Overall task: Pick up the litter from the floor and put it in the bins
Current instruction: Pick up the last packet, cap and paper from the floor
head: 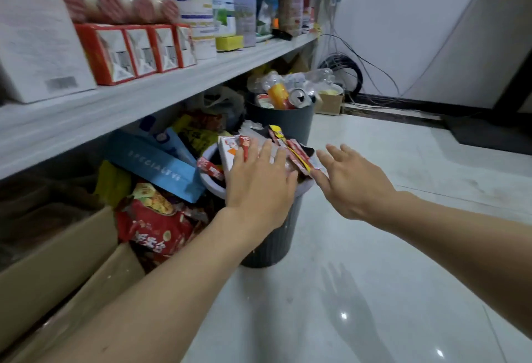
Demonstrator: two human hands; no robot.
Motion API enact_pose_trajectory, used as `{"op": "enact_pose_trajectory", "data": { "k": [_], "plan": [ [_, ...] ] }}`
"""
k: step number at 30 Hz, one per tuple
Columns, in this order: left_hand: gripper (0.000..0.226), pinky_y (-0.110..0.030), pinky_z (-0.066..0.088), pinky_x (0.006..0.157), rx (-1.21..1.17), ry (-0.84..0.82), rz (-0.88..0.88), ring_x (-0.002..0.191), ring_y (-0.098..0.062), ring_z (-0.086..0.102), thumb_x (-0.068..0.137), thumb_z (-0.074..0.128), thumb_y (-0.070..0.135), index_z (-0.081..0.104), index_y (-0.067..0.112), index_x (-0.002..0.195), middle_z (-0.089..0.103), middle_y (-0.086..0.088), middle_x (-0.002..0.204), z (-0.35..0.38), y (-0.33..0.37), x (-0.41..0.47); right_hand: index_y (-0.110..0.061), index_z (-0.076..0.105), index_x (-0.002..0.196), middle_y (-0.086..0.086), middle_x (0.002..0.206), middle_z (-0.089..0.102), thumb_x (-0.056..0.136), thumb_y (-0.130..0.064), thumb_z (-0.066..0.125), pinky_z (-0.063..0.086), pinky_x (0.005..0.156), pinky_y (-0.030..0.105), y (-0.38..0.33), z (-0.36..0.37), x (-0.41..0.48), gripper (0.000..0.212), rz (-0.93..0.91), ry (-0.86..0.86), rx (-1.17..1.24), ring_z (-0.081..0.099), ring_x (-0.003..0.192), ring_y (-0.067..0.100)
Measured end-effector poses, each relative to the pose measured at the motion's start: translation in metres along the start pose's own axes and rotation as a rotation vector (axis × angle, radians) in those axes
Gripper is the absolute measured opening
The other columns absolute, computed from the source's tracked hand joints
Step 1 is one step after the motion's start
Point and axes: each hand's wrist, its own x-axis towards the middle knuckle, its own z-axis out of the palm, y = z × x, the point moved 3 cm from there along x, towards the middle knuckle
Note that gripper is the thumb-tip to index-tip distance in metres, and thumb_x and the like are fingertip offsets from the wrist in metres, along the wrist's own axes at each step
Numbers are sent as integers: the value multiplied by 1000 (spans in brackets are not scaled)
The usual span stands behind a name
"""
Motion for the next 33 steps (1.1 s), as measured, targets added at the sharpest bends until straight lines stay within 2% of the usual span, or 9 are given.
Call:
{"op": "enact_pose_trajectory", "data": {
  "k": [3, 9, 16, 24, 33],
  "plan": [
    [58, -45, 15, 118, -45, -22, 31, 146, -29, 14, 101, 25, 46, 28, 15, 150, 22, -11, 158, 6, 29, 3, -16, 25, 150, 7, 155, 27, 102, -47, 22, 29, 109, 37, 24, 3, -20, 57, 77, -39, 4, 20, 144, 26],
    [60, -45, 10, 120, -97, -55, 187, 149, -28, 3, 101, 18, 49, 17, 19, 153, 14, -9, 161, 27, 105, 16, -13, 24, 149, 8, 150, 33, 101, -48, 23, 28, 108, 36, 89, 8, -56, 59, 210, -36, -59, 24, 140, 26],
    [60, -44, 6, 119, -145, -121, 404, 149, -28, -2, 102, 16, 47, 11, 17, 154, 6, -10, 162, 45, 216, 9, -15, 19, 151, 7, 157, 23, 101, -50, 23, 25, 113, 39, 188, 30, -140, 62, 437, -143, -91, 14, 147, 25],
    [61, -44, 1, 120, -184, -176, 663, 149, -28, -2, 102, 14, 47, 9, 16, 154, 5, -11, 162, 44, 354, -76, -14, 12, 154, 9, 160, 15, 101, -50, 21, 15, 118, 35, 252, 32, -289, 64, 591, -266, -121, 10, 148, 25],
    [64, -43, 5, 120, -236, -315, 748, 149, -28, 0, 100, 19, 51, 10, 17, 154, 8, -12, 161, 45, 446, -196, -13, 9, 154, 7, 161, 10, 103, -47, 22, 10, 118, 33, 272, 41, -452, 63, 693, -376, -68, 5, 149, 24]
  ]
}}
